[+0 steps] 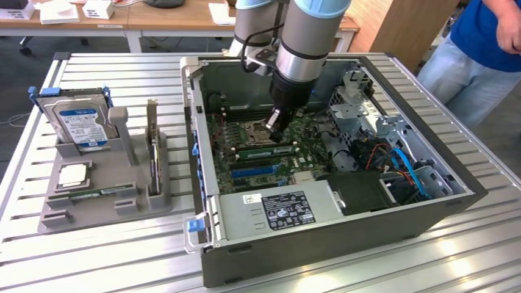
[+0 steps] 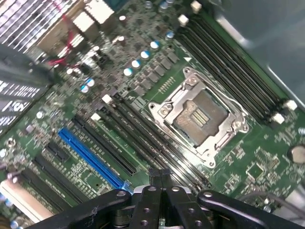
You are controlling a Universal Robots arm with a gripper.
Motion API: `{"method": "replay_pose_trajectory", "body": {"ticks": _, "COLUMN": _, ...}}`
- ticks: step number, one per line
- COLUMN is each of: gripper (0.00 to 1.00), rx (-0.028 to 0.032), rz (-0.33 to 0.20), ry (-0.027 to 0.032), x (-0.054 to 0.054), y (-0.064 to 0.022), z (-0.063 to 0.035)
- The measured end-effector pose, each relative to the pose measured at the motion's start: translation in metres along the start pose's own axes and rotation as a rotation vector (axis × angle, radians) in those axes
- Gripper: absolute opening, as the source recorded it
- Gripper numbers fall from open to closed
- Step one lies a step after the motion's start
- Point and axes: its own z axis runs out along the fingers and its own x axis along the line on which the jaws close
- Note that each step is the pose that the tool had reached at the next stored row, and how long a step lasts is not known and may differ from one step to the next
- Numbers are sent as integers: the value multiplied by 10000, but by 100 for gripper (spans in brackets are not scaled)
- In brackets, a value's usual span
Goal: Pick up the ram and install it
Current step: 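Press down the ram until it locks into place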
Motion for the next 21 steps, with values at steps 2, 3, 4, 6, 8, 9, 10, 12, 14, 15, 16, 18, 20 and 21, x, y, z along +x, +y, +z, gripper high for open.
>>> {"method": "replay_pose_trajectory", "body": {"ticks": 2, "gripper": 10, "rx": 11, "rz": 354, "ry": -15, "x": 0, "y": 0, "z": 1}}
{"method": "replay_pose_trajectory", "body": {"ticks": 3, "gripper": 10, "rx": 16, "rz": 525, "ry": -23, "x": 0, "y": 0, "z": 1}}
{"method": "replay_pose_trajectory", "body": {"ticks": 4, "gripper": 10, "rx": 21, "rz": 698, "ry": -30, "x": 0, "y": 0, "z": 2}}
{"method": "replay_pose_trajectory", "body": {"ticks": 6, "gripper": 10, "rx": 31, "rz": 1040, "ry": -46, "x": 0, "y": 0, "z": 2}}
{"method": "replay_pose_trajectory", "body": {"ticks": 8, "gripper": 10, "rx": 41, "rz": 1389, "ry": -60, "x": 0, "y": 0, "z": 3}}
{"method": "replay_pose_trajectory", "body": {"ticks": 9, "gripper": 10, "rx": 47, "rz": 1570, "ry": -69, "x": 0, "y": 0, "z": 3}}
{"method": "replay_pose_trajectory", "body": {"ticks": 10, "gripper": 10, "rx": 52, "rz": 1743, "ry": -76, "x": 0, "y": 0, "z": 4}}
{"method": "replay_pose_trajectory", "body": {"ticks": 12, "gripper": 10, "rx": 62, "rz": 2085, "ry": -91, "x": 0, "y": 0, "z": 5}}
{"method": "replay_pose_trajectory", "body": {"ticks": 14, "gripper": 10, "rx": 73, "rz": 2425, "ry": -106, "x": 0, "y": 0, "z": 5}}
{"method": "replay_pose_trajectory", "body": {"ticks": 15, "gripper": 10, "rx": 78, "rz": 2612, "ry": -114, "x": 0, "y": 0, "z": 6}}
{"method": "replay_pose_trajectory", "body": {"ticks": 16, "gripper": 10, "rx": 83, "rz": 2781, "ry": -121, "x": 0, "y": 0, "z": 6}}
{"method": "replay_pose_trajectory", "body": {"ticks": 18, "gripper": 10, "rx": 94, "rz": 3122, "ry": -136, "x": 0, "y": -1, "z": 6}}
{"method": "replay_pose_trajectory", "body": {"ticks": 20, "gripper": 10, "rx": 105, "rz": 3463, "ry": -150, "x": 1, "y": -1, "z": 7}}
{"method": "replay_pose_trajectory", "body": {"ticks": 21, "gripper": 10, "rx": 110, "rz": 3633, "ry": -158, "x": 1, "y": -1, "z": 7}}
